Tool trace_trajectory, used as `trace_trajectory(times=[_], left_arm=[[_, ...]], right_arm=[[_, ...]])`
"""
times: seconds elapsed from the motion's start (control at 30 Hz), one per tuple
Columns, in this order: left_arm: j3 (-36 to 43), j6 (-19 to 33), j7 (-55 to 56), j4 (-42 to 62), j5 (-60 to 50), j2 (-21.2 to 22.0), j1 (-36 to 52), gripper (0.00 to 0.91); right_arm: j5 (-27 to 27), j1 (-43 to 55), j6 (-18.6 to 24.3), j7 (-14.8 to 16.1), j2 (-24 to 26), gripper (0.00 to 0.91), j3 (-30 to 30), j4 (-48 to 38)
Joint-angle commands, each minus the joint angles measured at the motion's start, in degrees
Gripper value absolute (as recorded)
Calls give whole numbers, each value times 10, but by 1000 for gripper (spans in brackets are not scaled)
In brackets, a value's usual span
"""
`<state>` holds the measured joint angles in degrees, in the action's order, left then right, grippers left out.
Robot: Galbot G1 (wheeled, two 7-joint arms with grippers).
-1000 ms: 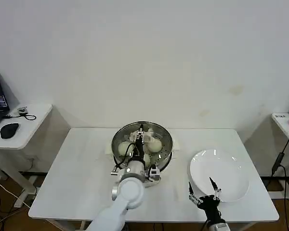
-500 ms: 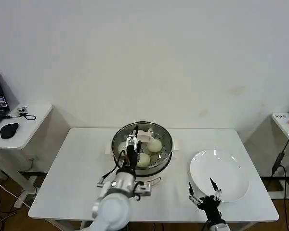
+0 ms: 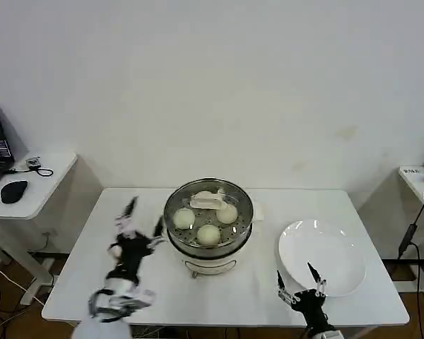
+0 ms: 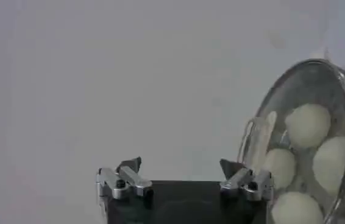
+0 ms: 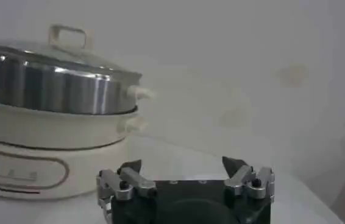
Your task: Take steamed baozi put them in steamer then cover it.
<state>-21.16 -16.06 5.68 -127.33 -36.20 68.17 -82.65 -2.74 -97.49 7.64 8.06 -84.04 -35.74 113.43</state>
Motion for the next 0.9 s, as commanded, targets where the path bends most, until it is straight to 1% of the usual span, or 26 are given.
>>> trace_trajectory(times=[0.03, 0.07, 0.1, 0.2, 0.3, 0.33, 0.43, 0.6, 0.9], left_arm=[[-176, 122, 140, 49, 677, 6, -146, 907], [-174, 116, 138, 47, 667, 12, -148, 907], [-166, 94, 139, 39, 666, 17, -157, 907], [-149, 109, 125, 36, 620, 25, -179, 907], [-131, 129, 112, 43, 570, 37, -197, 907], [-124, 137, 110, 48, 557, 40, -199, 907], [-121, 140, 108, 62, 541, 50, -195, 907], [-132, 168, 61, 74, 505, 48, -197, 907], [-144, 173, 61, 60, 488, 57, -200, 907]], right_arm=[[137, -59, -98, -8, 110, 907, -11, 93], [144, -63, -102, -10, 118, 907, -15, 97], [156, -69, -108, -13, 131, 907, -22, 101], [178, -81, -111, -15, 160, 907, -36, 98], [184, -87, -106, -15, 174, 907, -38, 91], [183, -88, -103, -13, 176, 907, -36, 90], [178, -87, -87, -11, 174, 907, -21, 86], [172, -82, -73, -12, 164, 907, -10, 82], [162, -78, -61, -17, 154, 907, -2, 79]])
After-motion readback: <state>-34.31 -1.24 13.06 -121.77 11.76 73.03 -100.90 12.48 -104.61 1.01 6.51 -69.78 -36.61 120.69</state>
